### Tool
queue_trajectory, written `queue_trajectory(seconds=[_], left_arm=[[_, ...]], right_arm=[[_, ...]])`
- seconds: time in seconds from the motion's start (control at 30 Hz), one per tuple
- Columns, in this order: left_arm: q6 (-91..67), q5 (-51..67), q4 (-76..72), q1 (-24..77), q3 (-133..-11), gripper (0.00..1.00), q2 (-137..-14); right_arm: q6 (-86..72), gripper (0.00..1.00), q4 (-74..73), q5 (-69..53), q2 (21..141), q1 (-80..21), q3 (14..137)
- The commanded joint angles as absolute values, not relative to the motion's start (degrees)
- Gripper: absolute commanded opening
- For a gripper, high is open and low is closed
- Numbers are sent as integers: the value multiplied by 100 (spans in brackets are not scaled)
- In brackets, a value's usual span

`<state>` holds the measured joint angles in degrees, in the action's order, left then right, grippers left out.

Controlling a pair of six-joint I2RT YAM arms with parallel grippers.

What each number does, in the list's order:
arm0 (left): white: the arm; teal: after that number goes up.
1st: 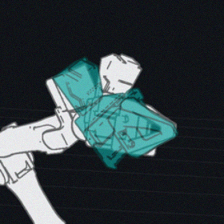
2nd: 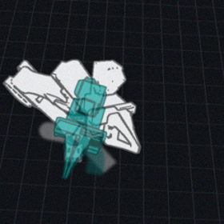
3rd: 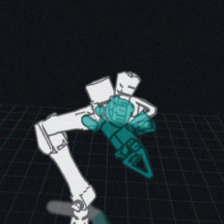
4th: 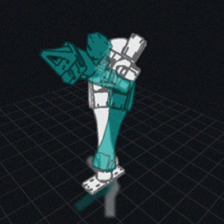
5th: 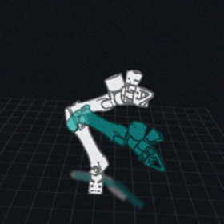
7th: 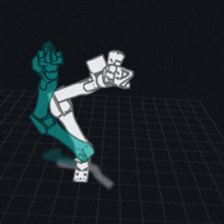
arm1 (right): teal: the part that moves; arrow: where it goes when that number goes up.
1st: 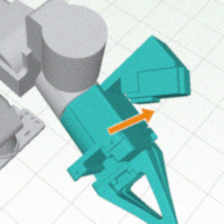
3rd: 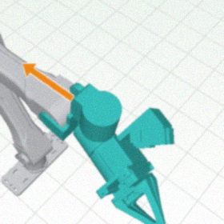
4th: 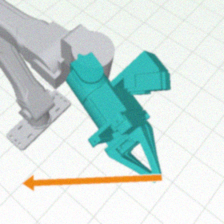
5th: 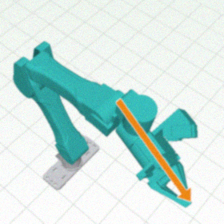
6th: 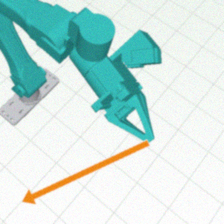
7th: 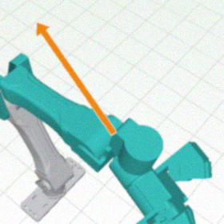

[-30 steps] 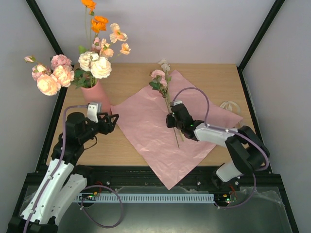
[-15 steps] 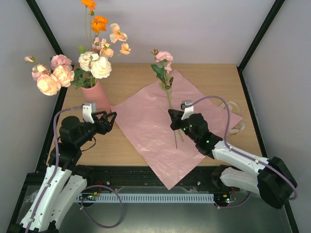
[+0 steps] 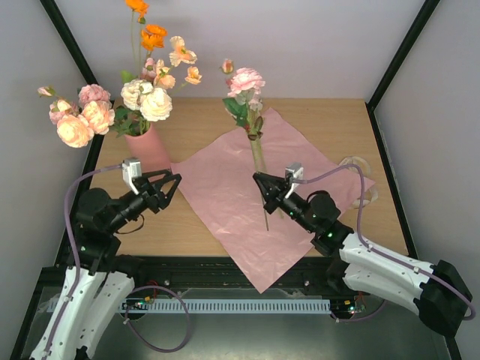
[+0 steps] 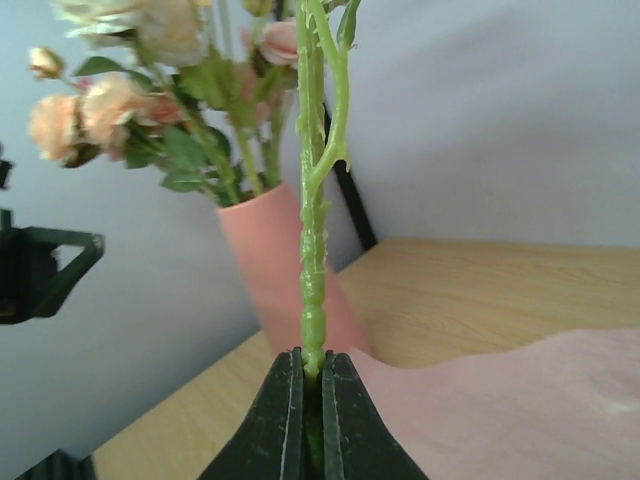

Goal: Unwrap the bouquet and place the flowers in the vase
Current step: Pick up the fake flower from the wrapping paper, then insert the fake flower into the vase.

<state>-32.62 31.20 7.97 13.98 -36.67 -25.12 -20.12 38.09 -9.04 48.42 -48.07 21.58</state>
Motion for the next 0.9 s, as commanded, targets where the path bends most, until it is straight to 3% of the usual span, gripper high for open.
queue_trajectory(seconds=[0.0, 0.27, 0.6, 0.87], left_arm=[[-3662, 3681, 372, 1410, -3554, 91, -2194], [-5198, 4192, -1540, 1419, -2527, 80, -2080], [-5640, 4845, -2906, 1588, -2353, 77, -2202], [-5513, 4765, -3011, 1994, -2311, 64, -2311]], right_arm=[[-1777, 1, 4647, -1211, 4745, -5204, 1998], [-1065, 1, 4881, -1067, 4878, -6065, 2141], [-1118, 1, 5048, -1275, 5678, -6645, 2602], [-1039, 1, 5160, -1422, 6424, -6981, 3041]])
